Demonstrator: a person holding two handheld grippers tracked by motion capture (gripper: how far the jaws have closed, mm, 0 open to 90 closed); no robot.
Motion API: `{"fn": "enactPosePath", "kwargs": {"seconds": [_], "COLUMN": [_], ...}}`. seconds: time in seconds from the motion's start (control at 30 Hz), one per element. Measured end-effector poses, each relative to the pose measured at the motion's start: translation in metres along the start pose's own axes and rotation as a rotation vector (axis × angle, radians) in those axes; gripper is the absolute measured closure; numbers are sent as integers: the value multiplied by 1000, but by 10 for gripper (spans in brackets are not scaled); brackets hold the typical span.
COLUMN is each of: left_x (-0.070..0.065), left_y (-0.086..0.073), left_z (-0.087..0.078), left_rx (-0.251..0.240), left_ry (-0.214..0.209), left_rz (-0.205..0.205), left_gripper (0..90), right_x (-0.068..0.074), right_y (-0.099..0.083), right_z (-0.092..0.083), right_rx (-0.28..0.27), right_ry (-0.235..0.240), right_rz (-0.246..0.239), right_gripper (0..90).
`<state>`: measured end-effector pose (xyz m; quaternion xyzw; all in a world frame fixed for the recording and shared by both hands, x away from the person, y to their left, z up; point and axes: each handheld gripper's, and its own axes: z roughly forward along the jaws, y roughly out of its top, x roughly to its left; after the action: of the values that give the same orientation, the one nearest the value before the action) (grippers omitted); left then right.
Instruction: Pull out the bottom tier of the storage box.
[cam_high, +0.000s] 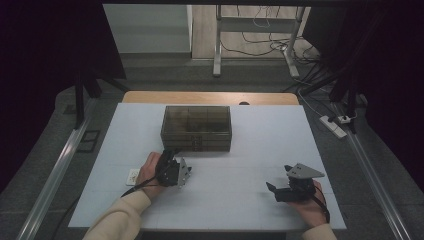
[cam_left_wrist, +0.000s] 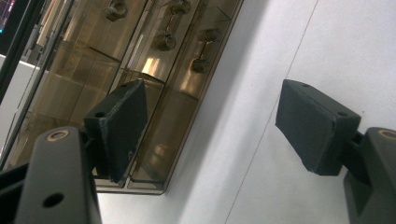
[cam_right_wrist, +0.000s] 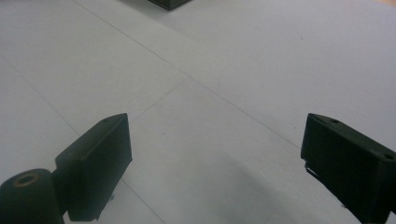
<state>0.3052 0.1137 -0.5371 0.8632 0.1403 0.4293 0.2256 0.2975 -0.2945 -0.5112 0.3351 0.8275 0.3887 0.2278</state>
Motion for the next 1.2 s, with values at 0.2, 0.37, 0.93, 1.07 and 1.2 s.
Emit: {"fn": "enactPosePath", "kwargs": {"seconds": [0.2,0.37,0.93,1.07,1.2], "left_x": [0,0,-1,-1,-1], "left_y": [1,2,5,6,6], "left_z": [1,3,9,11,12], "left_rx": [1,-4,-13,-10,-6], "left_ry": [2,6,11,8,8], "left_rz": [3,7,18,21,31], "left_gripper": [253,265,338,353,366], "right_x": [0,0,0,0,0], "right_y": [0,0,0,0,0], "right_z": [0,0,0,0,0], "right_rx": [0,0,-1,0,0], "right_ry": [-1,-2,-2,-2,-2], "right_rz": [0,0,0,0,0], "right_gripper": [85,85,85,85,85]}}
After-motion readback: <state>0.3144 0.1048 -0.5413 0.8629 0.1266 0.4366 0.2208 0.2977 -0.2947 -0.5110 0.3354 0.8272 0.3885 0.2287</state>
